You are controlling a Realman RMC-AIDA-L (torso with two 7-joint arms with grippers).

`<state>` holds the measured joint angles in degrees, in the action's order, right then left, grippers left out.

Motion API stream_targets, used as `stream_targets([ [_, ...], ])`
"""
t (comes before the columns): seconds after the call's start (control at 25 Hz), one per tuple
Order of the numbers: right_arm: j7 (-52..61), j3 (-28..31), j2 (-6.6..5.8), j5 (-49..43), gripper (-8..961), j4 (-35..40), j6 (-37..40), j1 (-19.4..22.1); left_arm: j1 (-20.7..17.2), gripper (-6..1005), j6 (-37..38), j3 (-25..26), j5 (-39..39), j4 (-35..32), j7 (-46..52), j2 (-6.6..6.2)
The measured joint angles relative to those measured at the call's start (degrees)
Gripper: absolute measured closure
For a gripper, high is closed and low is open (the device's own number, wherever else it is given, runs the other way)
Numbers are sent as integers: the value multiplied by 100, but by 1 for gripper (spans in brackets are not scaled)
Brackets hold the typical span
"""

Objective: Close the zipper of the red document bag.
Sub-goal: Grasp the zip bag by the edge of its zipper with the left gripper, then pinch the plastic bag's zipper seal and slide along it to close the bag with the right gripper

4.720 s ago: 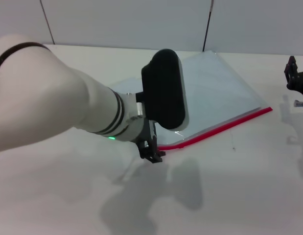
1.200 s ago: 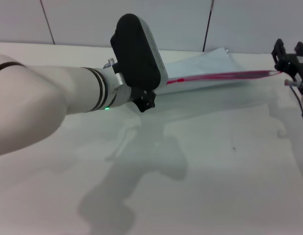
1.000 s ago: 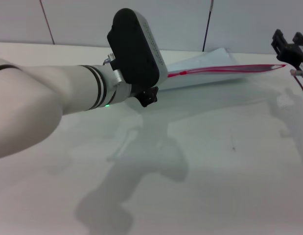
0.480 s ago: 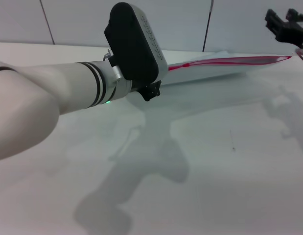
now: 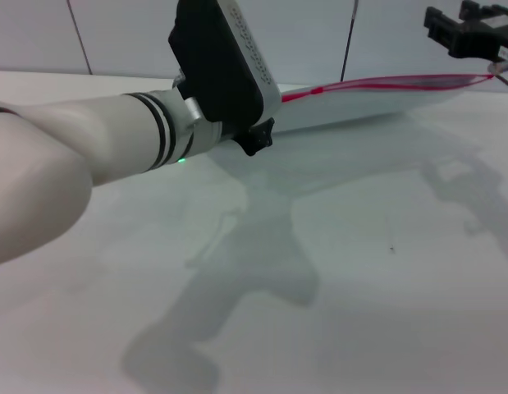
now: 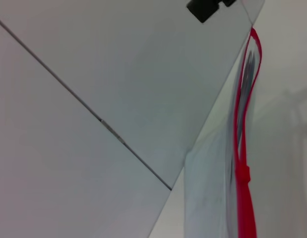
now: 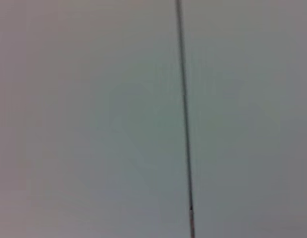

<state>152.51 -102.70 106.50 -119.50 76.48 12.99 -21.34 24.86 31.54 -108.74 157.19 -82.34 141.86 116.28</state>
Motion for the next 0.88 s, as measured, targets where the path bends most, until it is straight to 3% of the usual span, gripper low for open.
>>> stream_targets([
  [0.12, -912, 637, 326, 41, 429, 232, 854, -29, 0, 942, -5, 14, -4, -13, 0, 0],
  [0.24, -1912, 1529, 849, 53, 430, 350, 1740, -88, 1, 942, -9, 19, -10, -33, 0, 1],
  [0.28, -2214, 1750, 941, 126, 430, 354, 2039, -136, 4, 942, -10, 19, -13, -51, 0, 3],
  [0.32, -2412, 1906, 981, 221, 430, 346, 2258, -183, 7, 942, -10, 19, -15, -71, 0, 4],
  [0.44, -2865, 2069, 923, 621, 430, 196, 2783, -377, -2, 942, -10, 18, -22, -159, 0, 5],
  [0.56, -3352, 2185, 944, 706, 432, 152, 3129, -451, -34, 942, -9, 19, -23, -203, 0, -1],
  [0.88, -4736, 1909, 944, 717, 436, 282, 3497, -493, -49, 943, -7, 20, -22, -280, 0, -9],
])
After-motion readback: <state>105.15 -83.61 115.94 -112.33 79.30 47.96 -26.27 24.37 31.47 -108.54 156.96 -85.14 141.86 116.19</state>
